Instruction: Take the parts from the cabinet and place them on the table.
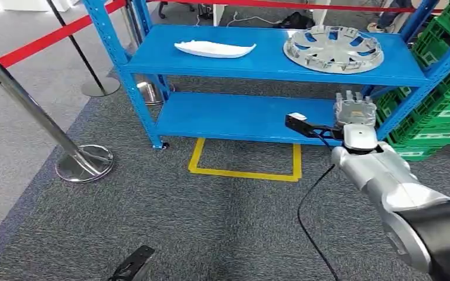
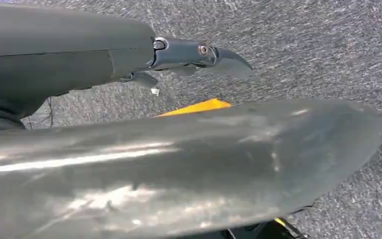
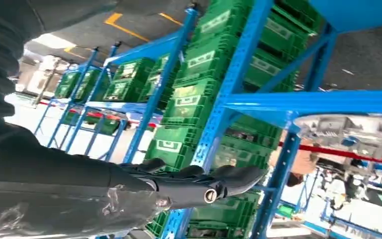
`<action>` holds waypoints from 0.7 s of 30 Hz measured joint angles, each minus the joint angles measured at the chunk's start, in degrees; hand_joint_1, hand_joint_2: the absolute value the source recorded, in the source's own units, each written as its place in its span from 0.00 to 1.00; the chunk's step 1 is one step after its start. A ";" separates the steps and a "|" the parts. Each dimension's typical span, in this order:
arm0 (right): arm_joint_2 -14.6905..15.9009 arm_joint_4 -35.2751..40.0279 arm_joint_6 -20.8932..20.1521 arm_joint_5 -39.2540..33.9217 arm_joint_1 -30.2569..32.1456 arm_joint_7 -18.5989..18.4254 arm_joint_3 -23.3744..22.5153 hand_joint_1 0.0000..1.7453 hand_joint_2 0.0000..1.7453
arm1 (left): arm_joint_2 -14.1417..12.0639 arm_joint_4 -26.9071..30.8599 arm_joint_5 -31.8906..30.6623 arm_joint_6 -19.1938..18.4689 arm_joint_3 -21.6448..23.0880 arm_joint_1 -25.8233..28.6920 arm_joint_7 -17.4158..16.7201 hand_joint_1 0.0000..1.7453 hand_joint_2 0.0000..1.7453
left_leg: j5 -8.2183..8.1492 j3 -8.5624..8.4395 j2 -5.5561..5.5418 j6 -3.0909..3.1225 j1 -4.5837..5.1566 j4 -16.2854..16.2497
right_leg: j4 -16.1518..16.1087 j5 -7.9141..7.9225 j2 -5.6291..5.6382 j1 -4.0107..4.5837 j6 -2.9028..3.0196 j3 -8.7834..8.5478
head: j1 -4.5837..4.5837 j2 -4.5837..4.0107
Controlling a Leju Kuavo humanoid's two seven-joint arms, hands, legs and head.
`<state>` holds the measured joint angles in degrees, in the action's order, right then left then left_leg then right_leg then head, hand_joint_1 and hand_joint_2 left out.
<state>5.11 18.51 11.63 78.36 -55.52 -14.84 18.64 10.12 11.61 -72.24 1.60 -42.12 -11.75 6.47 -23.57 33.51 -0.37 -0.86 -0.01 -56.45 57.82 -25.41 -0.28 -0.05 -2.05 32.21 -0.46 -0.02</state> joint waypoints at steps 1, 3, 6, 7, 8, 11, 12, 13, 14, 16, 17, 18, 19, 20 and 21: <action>0.04 -0.07 -0.84 0.02 0.00 0.02 -0.07 0.00 1.00 | 0.02 0.00 -0.07 0.00 0.02 -0.01 -0.11 0.00 0.00 | 0.00 0.00 0.00 0.00 0.00 0.00 | 0.00 0.00 0.00 0.00 0.00 0.00 | 0.02 0.00; 0.13 -0.31 -3.16 0.04 0.01 0.94 -0.15 0.00 1.00 | 0.00 0.00 -0.15 0.00 0.02 -0.05 -0.11 0.00 0.00 | 0.00 0.01 0.00 0.00 0.01 0.00 | 0.00 0.00 0.01 0.00 0.00 0.00 | 0.02 0.00; 0.15 -0.50 -6.98 0.40 0.15 2.91 -0.33 0.00 1.00 | 0.00 0.00 -0.13 0.00 0.02 -0.13 -0.11 0.00 0.00 | 0.00 0.02 0.00 0.00 0.02 0.00 | 0.00 0.01 0.00 0.00 -0.01 0.00 | 0.02 0.00; 0.15 -0.61 -8.33 0.52 0.21 3.69 -0.33 0.00 1.00 | 0.00 0.00 -0.13 0.00 0.02 -0.17 -0.11 0.00 0.00 | 0.00 0.02 0.00 0.01 0.02 0.00 | 0.00 0.01 0.00 0.00 -0.01 -0.01 | 0.00 0.00; 0.15 -0.68 -9.12 0.75 0.33 4.20 -0.33 0.00 1.00 | 0.00 0.00 -0.11 0.00 0.02 -0.20 -0.11 0.00 0.00 | 0.00 0.02 0.00 0.01 0.02 0.00 | 0.00 0.01 0.00 0.00 -0.01 -0.01 | 0.02 0.00; 0.13 -0.81 -10.41 1.03 0.63 5.09 -0.33 0.00 1.00 | 0.00 0.00 0.06 0.00 0.02 -0.22 -0.07 0.00 0.00 | 0.01 0.03 0.00 0.01 0.02 0.00 | 0.00 0.02 -0.02 0.00 -0.01 -0.01 | 0.02 0.00; 0.13 -0.85 -10.95 1.14 0.67 5.63 -0.33 0.00 1.00 | 0.00 0.00 0.13 0.00 0.02 -0.22 0.00 0.00 0.00 | 0.01 0.04 -0.01 0.02 0.02 0.00 | 0.00 0.02 -0.03 0.00 -0.01 -0.01 | 0.00 0.00; 0.09 -0.85 -11.50 1.20 0.69 6.44 -0.33 0.00 1.00 | 0.00 0.00 0.22 0.00 0.02 -0.22 0.09 0.00 0.00 | 0.01 0.05 -0.01 0.02 0.02 0.00 | 0.01 0.02 -0.02 0.00 -0.01 0.00 | 0.02 0.00; -0.02 -0.85 -11.74 1.27 0.75 7.08 -0.31 0.00 1.00 | 0.00 0.00 0.24 0.00 0.00 -0.23 0.13 0.00 0.00 | 0.01 0.05 -0.01 0.02 0.02 0.00 | 0.01 0.02 -0.02 0.00 -0.01 0.00 | 0.02 0.00; -0.26 -0.85 -11.75 1.49 0.82 8.32 -0.31 0.00 1.00 | 0.00 0.00 0.39 0.00 0.00 -0.23 0.26 0.00 0.00 | 0.01 0.05 -0.01 0.02 0.02 0.00 | 0.01 0.02 -0.02 0.00 -0.01 0.00 | 0.02 0.00; -0.39 -0.85 -11.44 1.55 0.83 8.81 -0.31 0.00 1.00 | 0.00 0.00 0.48 0.02 0.00 -0.23 0.33 0.00 0.00 | 0.01 0.05 -0.01 0.02 0.02 0.00 | 0.01 0.02 -0.02 0.00 -0.01 0.00 | 0.00 0.00; -0.53 -0.85 -10.89 1.66 0.83 9.18 -0.28 0.00 1.00 | -0.02 0.00 0.63 0.09 0.00 -0.22 0.44 0.00 0.00 | 0.01 0.06 -0.01 0.02 0.02 0.00 | 0.01 0.02 -0.02 0.00 -0.01 0.01 | 0.02 0.00; -0.66 -0.85 -10.10 1.75 0.83 9.57 -0.28 0.00 1.00 | -0.02 0.00 0.77 0.20 0.00 -0.22 0.50 0.00 0.00 | 0.01 0.06 -0.01 0.02 0.02 0.00 | 0.01 0.02 -0.02 0.00 -0.01 0.00 | 0.00 0.00; -0.79 -0.83 -9.39 1.82 0.83 9.97 -0.28 0.00 1.00 | -0.02 0.00 0.87 0.33 0.00 -0.22 0.61 0.00 0.00 | 0.01 0.06 -0.01 0.02 0.02 0.00 | 0.01 0.02 -0.02 0.00 -0.01 -0.01 | 0.02 0.00; -0.96 -0.83 -8.95 1.88 0.82 10.36 -0.28 0.00 1.00 | -0.02 0.00 0.87 0.39 0.00 -0.22 0.65 0.00 0.00 | 0.02 0.06 -0.01 0.02 0.02 0.00 | 0.01 0.02 -0.02 0.00 -0.01 0.00 | 0.00 0.00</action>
<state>4.15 17.68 2.69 80.24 -54.71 -4.48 18.36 10.10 11.61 -71.36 1.99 -42.12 -11.97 7.12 -23.55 33.57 -0.37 -0.84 0.01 -56.45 57.83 -25.39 -0.30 -0.05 -2.06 32.21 -0.46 -0.02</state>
